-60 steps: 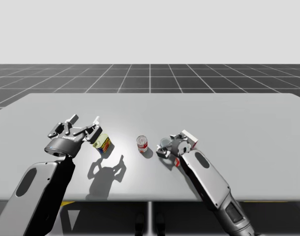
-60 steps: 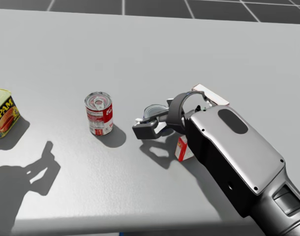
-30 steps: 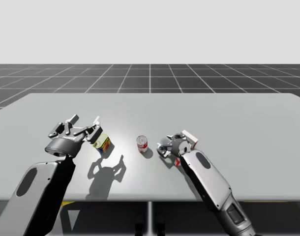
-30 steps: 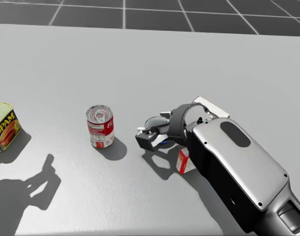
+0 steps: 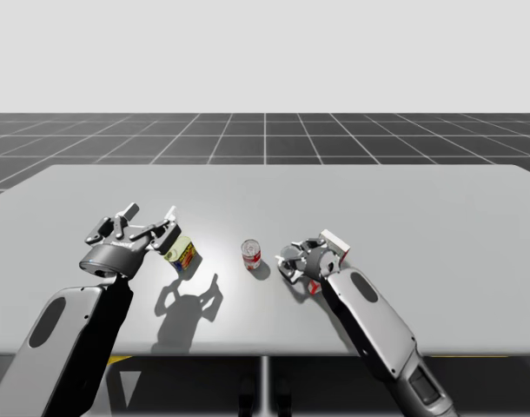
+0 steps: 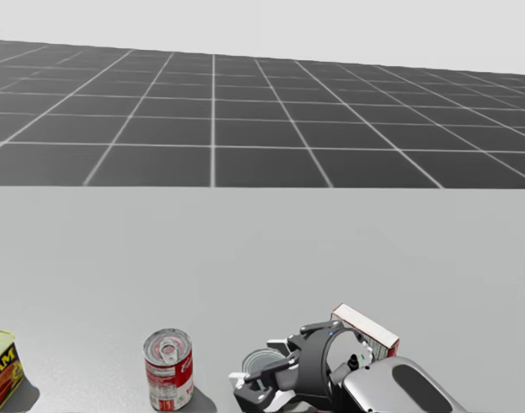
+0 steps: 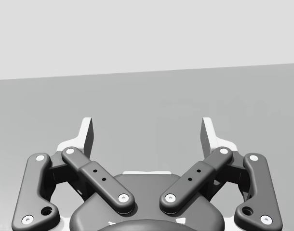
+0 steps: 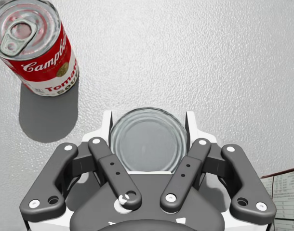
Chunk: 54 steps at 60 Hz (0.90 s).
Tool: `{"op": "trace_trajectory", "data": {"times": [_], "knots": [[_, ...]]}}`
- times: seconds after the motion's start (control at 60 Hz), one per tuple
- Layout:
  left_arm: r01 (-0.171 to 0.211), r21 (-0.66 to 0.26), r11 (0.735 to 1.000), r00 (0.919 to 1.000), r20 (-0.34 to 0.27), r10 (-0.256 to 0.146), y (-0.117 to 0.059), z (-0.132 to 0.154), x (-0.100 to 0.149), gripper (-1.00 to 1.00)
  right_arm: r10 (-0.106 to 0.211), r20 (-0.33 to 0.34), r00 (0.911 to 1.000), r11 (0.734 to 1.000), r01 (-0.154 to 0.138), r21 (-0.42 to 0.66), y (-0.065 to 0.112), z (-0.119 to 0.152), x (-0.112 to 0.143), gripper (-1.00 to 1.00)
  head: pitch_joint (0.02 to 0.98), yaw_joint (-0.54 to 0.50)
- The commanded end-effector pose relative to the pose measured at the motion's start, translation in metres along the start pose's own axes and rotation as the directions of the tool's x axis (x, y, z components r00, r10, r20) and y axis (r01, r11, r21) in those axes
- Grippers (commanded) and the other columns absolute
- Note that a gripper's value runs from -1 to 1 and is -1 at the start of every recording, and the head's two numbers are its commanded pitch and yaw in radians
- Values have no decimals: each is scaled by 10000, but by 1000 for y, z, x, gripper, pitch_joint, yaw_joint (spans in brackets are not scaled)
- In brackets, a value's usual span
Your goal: Grasp the tuna can and hold it up.
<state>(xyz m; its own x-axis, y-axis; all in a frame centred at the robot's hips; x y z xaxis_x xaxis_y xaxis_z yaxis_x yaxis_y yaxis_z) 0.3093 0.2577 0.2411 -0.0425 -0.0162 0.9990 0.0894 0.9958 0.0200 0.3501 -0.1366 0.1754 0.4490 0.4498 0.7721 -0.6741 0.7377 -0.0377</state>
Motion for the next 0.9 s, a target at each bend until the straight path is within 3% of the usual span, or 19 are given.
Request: {"op": "trace_trajectory", "data": {"times": [0.017,0.2,0.217,0.4,0.5,0.6,0.7,0.767,0.817,0.833,0.9], "knots": [[-22,-37,10000,10000,47,22,-1,0,0,-1000,-499,-2780,9593,9963,283,-812,-1,-6,-34,1000,473,-124],[-66,-62,10000,10000,72,66,-1,0,0,-1000,-369,-2478,9681,9965,170,-820,-2,-1,-28,1000,467,-127],[-64,-59,10000,10000,71,65,-1,0,1,-1000,-288,-2299,9728,9962,89,-868,-1,2,-24,1000,466,-128],[-79,-60,10000,9999,80,79,-1,1,1,-1000,-67,-1373,9905,9919,-108,-1268,-1,16,-1,1000,467,-133],[-85,-58,9999,9999,84,86,-1,1,1,-1000,1,-865,9963,9897,-125,-1423,-2,27,11,1000,467,-134],[-93,-55,9999,9999,85,94,-1,1,1,-1000,359,-332,9988,9840,-411,-1731,0,39,26,1000,464,-139],[-91,-47,9999,9999,84,92,-1,1,1,-1000,727,344,9968,9766,-641,-2051,1,53,42,1000,460,-142],[-88,-45,10000,9999,90,88,-1,1,1,-1000,990,949,9906,9696,-746,-2331,3,65,55,1000,458,-143],[-88,-42,10000,9999,92,88,-1,1,1,-1000,1289,1378,9820,9612,-896,-2610,3,74,64,1000,457,-144],[-90,-40,10000,9999,94,90,-1,1,1,-1000,1563,1701,9730,9534,-1037,-2833,3,81,71,1000,457,-144],[-87,-24,10000,9999,98,88,-1,1,1,-1000,1897,2017,9609,9400,-1185,-3198,5,91,79,1000,456,-145]]}}
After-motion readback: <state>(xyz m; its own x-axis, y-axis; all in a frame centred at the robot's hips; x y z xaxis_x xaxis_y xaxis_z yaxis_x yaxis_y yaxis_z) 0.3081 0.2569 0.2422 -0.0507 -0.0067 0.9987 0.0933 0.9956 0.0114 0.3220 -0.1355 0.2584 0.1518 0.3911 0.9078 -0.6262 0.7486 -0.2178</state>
